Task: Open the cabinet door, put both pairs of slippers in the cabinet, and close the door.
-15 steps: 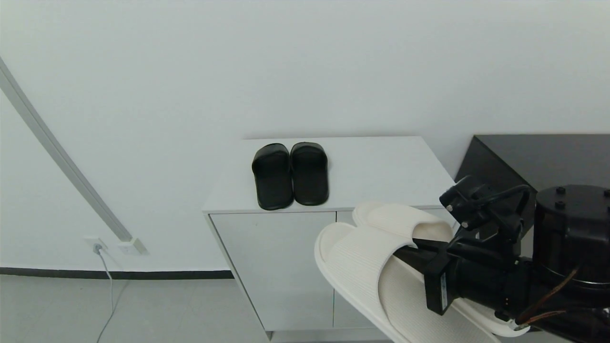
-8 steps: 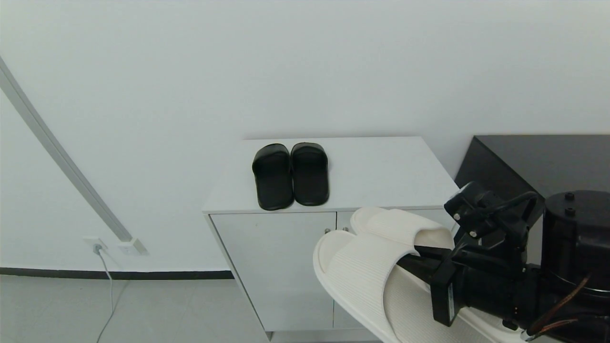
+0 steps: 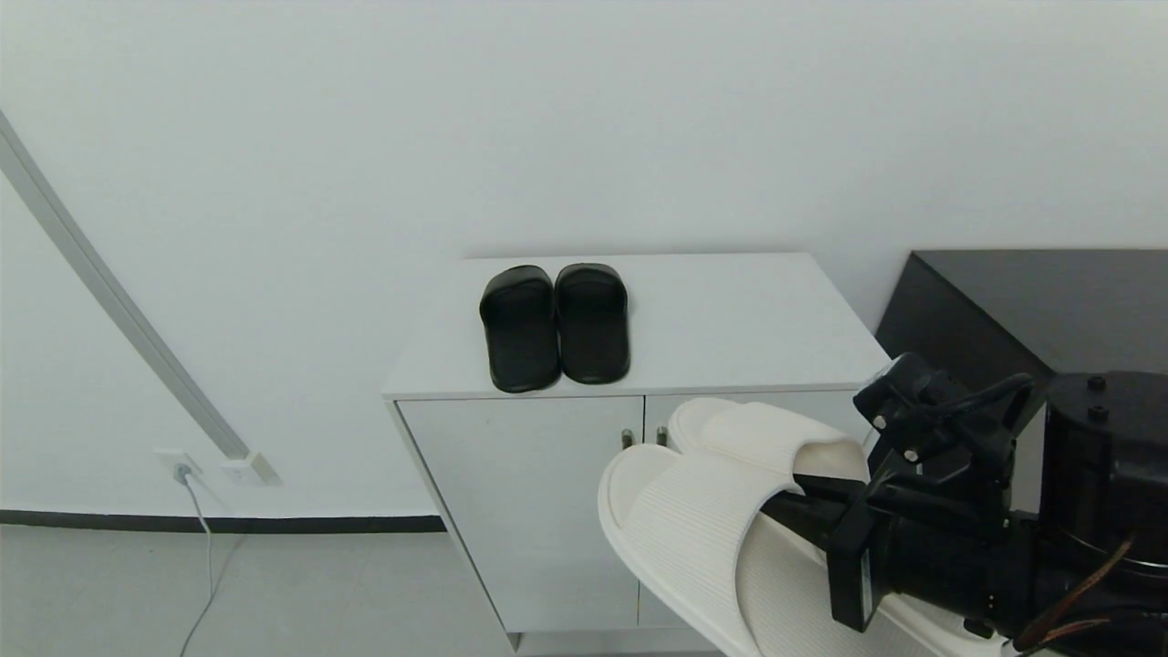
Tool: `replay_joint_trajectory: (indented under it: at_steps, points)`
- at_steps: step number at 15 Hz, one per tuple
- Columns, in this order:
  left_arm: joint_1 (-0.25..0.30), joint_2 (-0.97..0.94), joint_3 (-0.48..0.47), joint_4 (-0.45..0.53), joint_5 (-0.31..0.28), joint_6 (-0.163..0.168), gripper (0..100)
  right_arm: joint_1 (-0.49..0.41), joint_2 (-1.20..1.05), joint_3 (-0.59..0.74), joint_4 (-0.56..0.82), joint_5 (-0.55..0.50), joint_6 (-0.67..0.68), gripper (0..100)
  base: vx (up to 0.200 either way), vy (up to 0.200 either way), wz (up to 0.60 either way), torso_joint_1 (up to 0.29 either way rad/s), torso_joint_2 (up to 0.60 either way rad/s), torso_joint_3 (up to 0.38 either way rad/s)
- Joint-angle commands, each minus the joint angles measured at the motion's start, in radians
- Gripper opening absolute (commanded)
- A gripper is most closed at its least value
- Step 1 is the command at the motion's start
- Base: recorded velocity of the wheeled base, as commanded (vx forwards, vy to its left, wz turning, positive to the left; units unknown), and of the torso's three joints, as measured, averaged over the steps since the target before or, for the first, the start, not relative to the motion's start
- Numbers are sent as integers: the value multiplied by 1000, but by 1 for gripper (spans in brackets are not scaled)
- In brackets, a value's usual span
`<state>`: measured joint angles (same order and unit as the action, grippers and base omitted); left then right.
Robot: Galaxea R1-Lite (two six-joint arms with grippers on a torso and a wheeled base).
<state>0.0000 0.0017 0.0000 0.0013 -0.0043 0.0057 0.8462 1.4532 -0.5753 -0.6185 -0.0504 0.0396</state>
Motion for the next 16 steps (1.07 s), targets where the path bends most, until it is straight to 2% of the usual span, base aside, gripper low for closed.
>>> replay_joint_trajectory:
  at_steps: [1, 16]
  points:
    - [0, 0, 0, 0, 0, 0, 0, 1, 4, 5, -3, 1, -10, 0, 0, 0, 0, -193, 437, 246]
    - [0, 0, 0, 0, 1, 0, 0, 10, 16, 28, -26, 1, -35, 0, 0, 0, 0, -208, 522, 315]
